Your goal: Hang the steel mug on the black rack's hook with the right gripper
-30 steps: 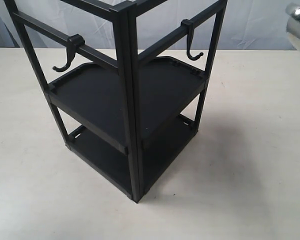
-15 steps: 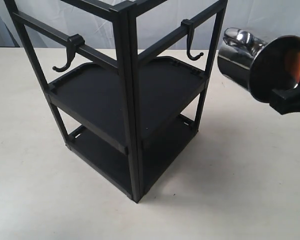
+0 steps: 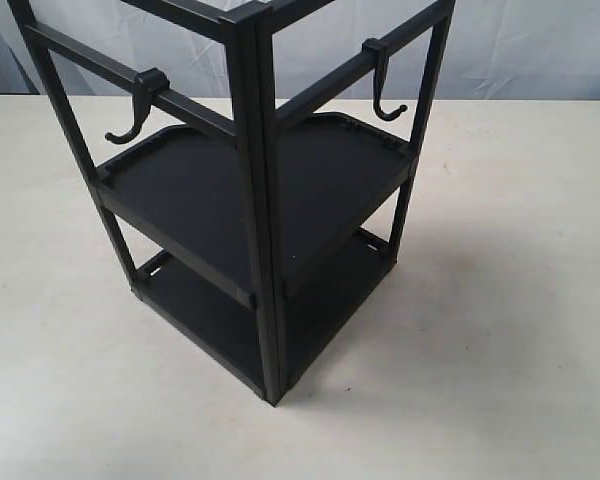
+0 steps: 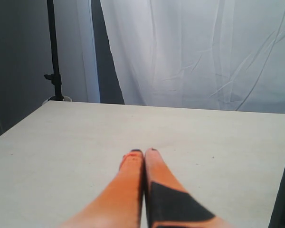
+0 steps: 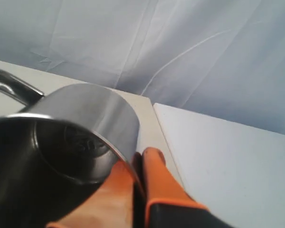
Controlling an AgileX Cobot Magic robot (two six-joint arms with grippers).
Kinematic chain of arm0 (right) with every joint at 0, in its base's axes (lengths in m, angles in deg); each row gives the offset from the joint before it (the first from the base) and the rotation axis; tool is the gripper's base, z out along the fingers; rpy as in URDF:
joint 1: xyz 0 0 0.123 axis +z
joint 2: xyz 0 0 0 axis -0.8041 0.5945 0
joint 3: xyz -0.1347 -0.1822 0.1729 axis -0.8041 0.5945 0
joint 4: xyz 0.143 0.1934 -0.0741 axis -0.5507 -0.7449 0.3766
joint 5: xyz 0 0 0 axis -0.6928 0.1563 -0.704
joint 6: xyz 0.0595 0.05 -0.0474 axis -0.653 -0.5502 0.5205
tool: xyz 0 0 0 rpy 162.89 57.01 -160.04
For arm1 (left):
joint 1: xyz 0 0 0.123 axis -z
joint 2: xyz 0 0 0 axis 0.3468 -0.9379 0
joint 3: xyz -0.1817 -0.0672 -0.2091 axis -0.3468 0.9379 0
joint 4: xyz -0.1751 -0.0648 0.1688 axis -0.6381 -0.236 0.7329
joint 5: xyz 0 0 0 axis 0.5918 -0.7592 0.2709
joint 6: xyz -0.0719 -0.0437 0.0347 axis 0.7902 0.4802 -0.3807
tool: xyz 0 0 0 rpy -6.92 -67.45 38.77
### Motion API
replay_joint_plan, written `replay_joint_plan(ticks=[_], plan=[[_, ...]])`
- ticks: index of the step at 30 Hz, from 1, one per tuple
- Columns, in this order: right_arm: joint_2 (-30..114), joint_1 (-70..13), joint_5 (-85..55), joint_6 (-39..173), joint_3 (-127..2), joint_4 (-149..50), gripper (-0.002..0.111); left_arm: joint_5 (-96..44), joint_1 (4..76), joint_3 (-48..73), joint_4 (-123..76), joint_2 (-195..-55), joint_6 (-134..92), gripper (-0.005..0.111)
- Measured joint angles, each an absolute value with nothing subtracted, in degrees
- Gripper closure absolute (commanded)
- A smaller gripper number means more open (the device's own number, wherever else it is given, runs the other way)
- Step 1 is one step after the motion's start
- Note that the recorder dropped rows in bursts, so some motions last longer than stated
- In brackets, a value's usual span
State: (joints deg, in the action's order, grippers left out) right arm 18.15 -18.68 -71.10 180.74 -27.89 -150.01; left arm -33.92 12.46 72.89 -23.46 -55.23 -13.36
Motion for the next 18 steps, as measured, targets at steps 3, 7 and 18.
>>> replay_joint_plan(ticks=[3, 7, 18], plan=[[19.9, -18.7, -73.6, 185.6, -31.7, -150.1, 0.109, -33.9, 12.5, 72.9, -23.5, -55.2, -13.4, 0.105], [23.9, -18.7, -75.9, 186.9, -33.0, -150.2, 0.109, -33.9, 12.5, 72.9, -23.5, -55.2, -13.4, 0.105], [8.1, -18.6, -84.2, 187.2, -34.8, -150.5, 0.109, -33.9, 12.5, 72.9, -23.5, -55.2, -13.4, 0.105]])
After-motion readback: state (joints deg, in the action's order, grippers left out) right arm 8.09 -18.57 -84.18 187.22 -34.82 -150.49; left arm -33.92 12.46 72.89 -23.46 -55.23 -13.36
